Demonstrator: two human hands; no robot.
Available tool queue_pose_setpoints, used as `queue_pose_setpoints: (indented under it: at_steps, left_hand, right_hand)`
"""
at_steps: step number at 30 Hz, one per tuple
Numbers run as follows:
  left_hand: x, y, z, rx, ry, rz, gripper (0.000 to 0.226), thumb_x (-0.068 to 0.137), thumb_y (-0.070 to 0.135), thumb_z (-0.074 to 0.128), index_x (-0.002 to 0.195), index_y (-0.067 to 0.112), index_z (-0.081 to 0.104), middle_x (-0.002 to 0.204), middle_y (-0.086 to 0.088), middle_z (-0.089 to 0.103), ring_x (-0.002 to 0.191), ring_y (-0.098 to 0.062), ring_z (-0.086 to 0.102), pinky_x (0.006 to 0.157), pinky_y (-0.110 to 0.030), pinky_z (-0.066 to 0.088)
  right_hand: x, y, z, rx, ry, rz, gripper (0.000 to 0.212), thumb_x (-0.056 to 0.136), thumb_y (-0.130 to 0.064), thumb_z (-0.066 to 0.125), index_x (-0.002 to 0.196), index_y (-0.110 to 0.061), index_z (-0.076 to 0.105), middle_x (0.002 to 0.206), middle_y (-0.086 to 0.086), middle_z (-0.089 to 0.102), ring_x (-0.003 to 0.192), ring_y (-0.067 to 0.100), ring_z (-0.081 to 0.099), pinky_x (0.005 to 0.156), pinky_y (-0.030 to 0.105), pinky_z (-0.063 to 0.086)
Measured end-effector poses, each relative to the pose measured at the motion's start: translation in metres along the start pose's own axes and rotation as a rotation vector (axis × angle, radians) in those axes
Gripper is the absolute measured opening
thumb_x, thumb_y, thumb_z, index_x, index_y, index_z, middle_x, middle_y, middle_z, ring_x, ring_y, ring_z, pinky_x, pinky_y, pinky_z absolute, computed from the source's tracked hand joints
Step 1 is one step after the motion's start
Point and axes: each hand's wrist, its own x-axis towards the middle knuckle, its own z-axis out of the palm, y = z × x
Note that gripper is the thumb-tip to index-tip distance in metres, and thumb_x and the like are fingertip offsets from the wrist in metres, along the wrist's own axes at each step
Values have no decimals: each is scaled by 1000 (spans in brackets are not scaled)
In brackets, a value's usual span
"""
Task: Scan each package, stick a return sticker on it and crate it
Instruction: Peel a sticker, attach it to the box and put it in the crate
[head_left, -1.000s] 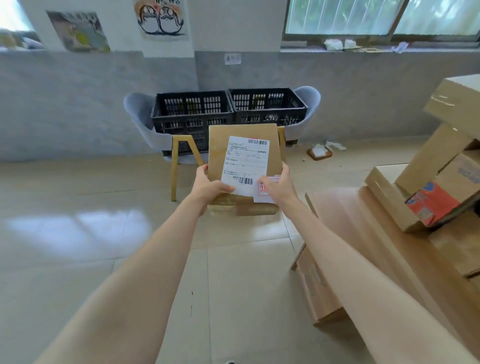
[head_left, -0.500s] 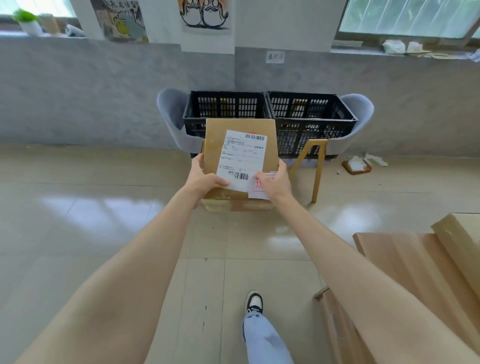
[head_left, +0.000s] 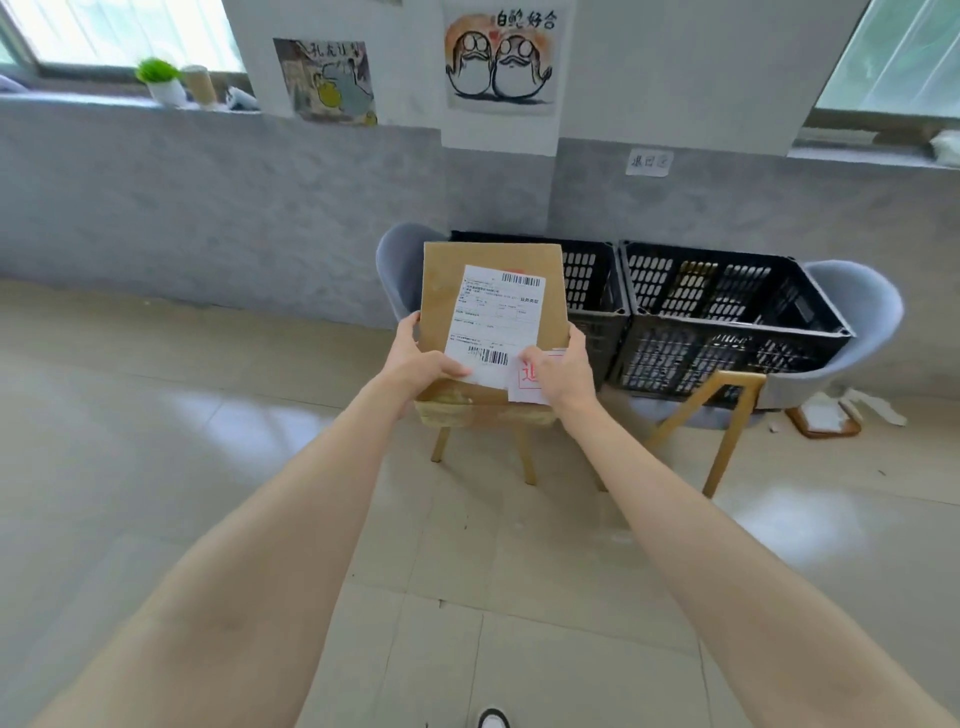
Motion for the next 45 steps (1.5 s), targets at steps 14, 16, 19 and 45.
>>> queue_pose_setpoints:
  at_steps: [14,16,19,45]
  left_hand:
    - [205,42,-41,20,-59,-31,101,71,-5,73,149,27,19,135,-2,50,118,-25,50,94,-37,46]
    - [240,52,-50,58,-77,-34,101,73,-4,74,151,26,16,139,-3,46,124,-25,45,100,-39,42]
    - [288,66,-61,94,-106,-34,99,74,-4,73,150,25,16,140,-2,44,126,-24,42,95,-35,39]
    - [579,72,13,187,-96,-243,104,69,-7,77,147,22,14,141,-7,42,123,-27,46,90,-40,48]
  right_hand:
    - [173,-36,96,21,14,42,80,77,-26,67,146,-22,27,128,1,56,115,22,55,100,46,45]
    - [201,-43,113,23,35,52,80,78,-26,68,146,-21,27,130,2,55,118,22,54,102,46,43]
    - [237,-53,135,36,56,88,80,80,-24,68,148,-19,25,134,2,52,121,22,50,104,44,41]
    - [518,-15,165,42,-61,284,77,83,-13,68,146,-22,26,130,1,53,115,18,54,99,37,46]
